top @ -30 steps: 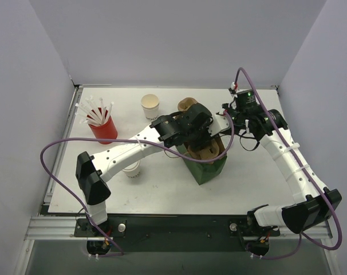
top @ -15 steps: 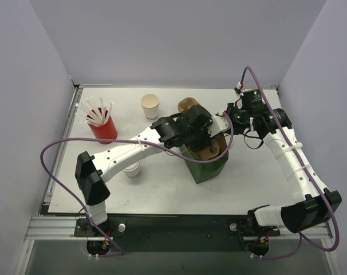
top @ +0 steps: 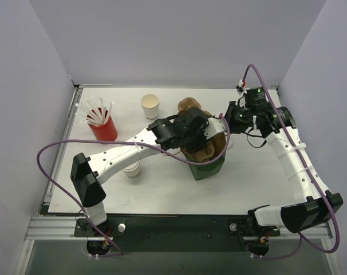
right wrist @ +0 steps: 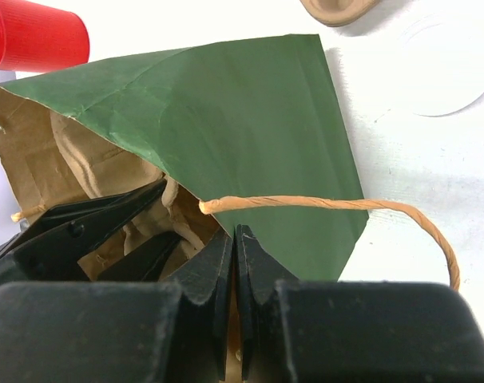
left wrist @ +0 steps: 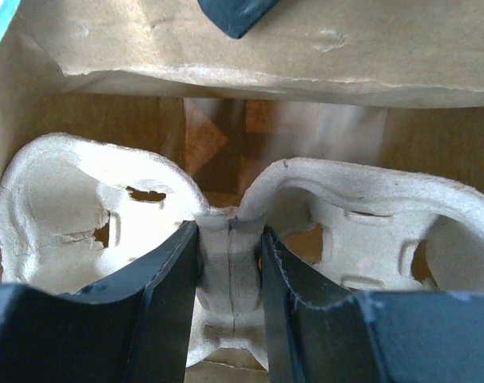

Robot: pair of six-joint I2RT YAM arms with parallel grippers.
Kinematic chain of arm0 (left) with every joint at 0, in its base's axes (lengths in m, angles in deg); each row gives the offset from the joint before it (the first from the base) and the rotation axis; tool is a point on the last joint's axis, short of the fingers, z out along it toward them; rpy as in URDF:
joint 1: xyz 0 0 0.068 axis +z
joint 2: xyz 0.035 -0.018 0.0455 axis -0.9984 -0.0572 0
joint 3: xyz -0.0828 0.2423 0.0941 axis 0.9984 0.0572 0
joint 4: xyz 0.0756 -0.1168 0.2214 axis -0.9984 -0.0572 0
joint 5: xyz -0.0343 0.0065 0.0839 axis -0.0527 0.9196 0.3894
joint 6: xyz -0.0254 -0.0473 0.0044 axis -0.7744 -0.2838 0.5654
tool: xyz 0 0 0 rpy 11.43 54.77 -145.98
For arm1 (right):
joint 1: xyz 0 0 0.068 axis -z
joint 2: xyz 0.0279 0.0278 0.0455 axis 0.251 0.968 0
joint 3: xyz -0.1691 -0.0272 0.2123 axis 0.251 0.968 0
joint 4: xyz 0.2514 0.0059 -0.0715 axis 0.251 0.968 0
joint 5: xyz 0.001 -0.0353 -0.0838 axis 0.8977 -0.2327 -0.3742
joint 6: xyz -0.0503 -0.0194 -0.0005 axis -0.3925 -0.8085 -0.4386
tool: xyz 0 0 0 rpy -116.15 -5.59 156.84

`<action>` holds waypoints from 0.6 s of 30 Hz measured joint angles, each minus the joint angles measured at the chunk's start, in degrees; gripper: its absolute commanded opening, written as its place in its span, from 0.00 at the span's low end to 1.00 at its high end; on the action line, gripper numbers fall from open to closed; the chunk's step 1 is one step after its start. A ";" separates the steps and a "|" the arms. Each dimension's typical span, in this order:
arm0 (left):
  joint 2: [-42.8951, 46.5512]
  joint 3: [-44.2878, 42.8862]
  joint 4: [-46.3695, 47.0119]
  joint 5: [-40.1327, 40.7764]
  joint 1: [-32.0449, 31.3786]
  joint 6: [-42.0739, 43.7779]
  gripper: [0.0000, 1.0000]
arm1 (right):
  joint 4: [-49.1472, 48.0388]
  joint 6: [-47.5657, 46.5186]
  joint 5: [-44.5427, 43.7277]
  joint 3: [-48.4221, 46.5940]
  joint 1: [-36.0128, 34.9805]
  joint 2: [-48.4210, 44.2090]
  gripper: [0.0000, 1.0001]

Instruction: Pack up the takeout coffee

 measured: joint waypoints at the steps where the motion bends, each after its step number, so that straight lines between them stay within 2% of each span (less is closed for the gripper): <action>1: 0.00 0.00 -0.02 0.09 0.04 0.04 0.26 | 0.17 -0.15 0.02 -0.24 0.04 0.00 0.00; 18: 1.84 4.46 0.26 0.68 0.02 1.51 0.26 | 2.40 -2.97 4.33 -0.76 7.21 0.00 0.00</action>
